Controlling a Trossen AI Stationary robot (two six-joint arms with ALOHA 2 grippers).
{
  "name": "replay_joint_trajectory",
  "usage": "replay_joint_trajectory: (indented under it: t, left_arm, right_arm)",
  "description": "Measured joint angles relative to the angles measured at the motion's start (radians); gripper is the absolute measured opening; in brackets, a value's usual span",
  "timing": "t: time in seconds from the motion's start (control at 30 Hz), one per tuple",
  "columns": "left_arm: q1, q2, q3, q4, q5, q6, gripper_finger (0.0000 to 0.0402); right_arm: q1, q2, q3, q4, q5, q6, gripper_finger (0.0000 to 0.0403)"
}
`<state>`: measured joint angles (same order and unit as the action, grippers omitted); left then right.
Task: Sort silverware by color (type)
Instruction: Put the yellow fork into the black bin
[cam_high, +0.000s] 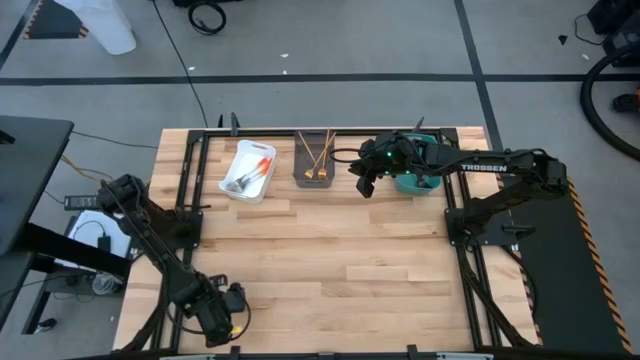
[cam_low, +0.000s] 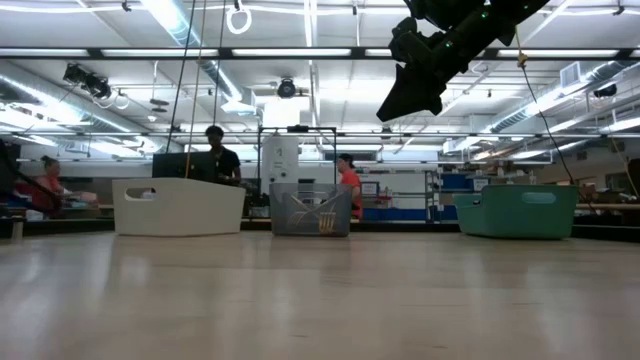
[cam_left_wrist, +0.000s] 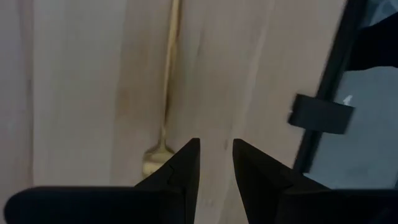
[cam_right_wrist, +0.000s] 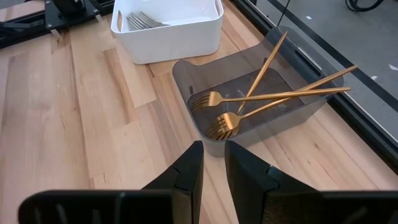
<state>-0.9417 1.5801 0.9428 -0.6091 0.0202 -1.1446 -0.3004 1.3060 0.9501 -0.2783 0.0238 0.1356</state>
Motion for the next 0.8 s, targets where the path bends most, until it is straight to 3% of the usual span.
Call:
replay_joint_trajectory:
  t: [0.3, 0.8]
  left_arm:
    - [0.002, 0.042, 0.0, -0.068, -0.061, -0.023, 0.0102]
    - [0.002, 0.119, 0.0, -0.047, -0.098, -0.021, 0.0102]
  right_arm:
    - [0.0, 0.0, 0.0, 0.0, 0.0, 0.004, 0.0077]
    - [0.0, 0.0, 0.0, 0.002, 0.0, 0.022, 0.0077]
